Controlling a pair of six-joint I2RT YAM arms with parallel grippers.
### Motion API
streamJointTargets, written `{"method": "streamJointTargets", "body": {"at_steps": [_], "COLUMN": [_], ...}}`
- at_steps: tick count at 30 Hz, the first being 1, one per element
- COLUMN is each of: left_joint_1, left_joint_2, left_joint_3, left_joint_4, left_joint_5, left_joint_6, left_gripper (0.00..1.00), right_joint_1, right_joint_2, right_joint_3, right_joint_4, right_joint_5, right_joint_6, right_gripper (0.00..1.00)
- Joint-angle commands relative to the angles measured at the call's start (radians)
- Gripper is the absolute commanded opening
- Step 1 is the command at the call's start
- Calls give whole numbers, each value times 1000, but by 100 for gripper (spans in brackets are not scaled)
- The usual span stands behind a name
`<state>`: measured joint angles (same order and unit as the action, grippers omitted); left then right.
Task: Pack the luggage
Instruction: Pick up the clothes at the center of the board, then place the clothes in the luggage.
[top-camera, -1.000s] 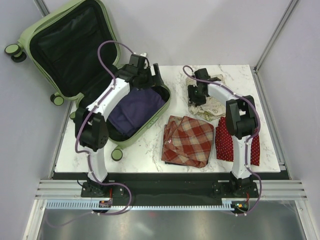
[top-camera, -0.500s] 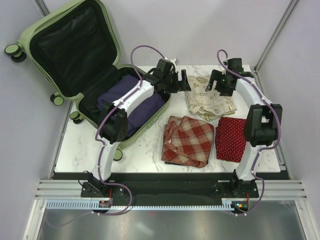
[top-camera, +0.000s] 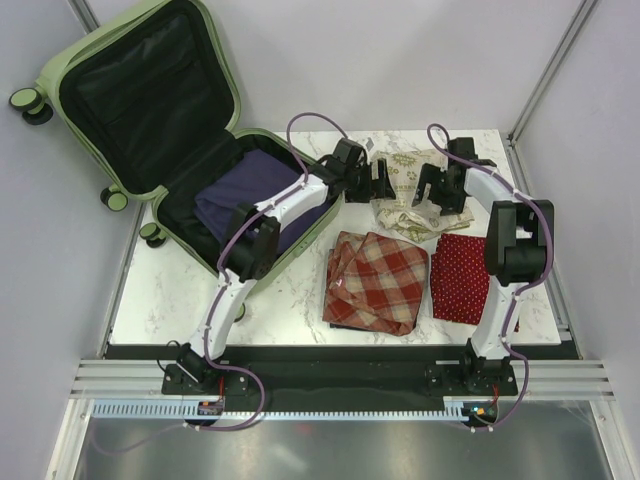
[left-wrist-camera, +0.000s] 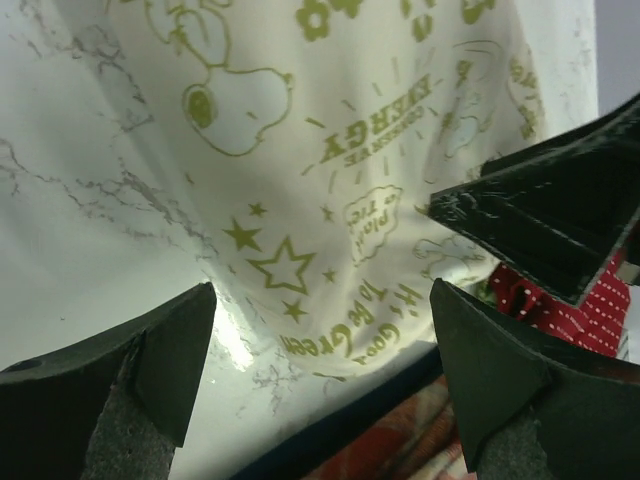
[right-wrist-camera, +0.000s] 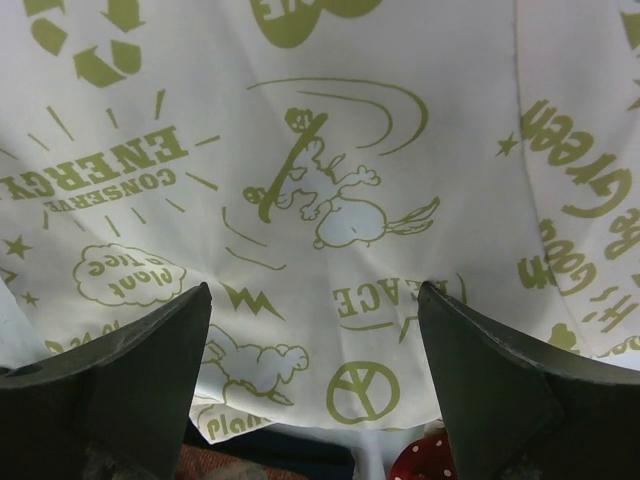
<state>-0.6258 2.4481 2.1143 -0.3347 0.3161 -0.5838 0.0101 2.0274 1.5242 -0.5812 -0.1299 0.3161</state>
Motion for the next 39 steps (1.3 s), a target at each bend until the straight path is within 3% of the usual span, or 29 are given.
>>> {"method": "streamJointTargets", "body": {"at_steps": [1, 9, 19, 30, 33, 36, 37, 39], "left_joint_1": [-12, -20, -15, -18, -22, -26, -28, -29], "left_joint_2": [35, 101, 115, 190, 201, 216, 215, 207], "left_joint_3": [59, 81, 3, 19, 32, 55, 58, 53], "left_joint_4": [28, 77, 177, 215, 223, 229, 229, 229], "left_joint_5": [-60, -118, -153, -97, -86, -65, -61, -63], "left_joint_6": [-47, -116, -195, -283, -286, -292, -291, -284], "left_gripper": [95, 99, 100, 97, 90, 75, 64, 50], "right_joint_1": [-6, -41, -42, -41, -36, -33, -33, -30], "right_joint_2": [-15, 36, 17, 8, 7, 5, 4, 2], "right_joint_3": [28, 27, 22, -15, -22, -27, -27, -29], "right_joint_4": [26, 6, -5, -9, -9, -9, -11, -9], "right_joint_5": [38, 105, 62, 33, 21, 16, 16, 12], "right_joint_6": [9, 9, 6, -2, 6, 5, 5, 8], "right_gripper": [91, 91, 91, 91, 91, 91, 91, 91]}}
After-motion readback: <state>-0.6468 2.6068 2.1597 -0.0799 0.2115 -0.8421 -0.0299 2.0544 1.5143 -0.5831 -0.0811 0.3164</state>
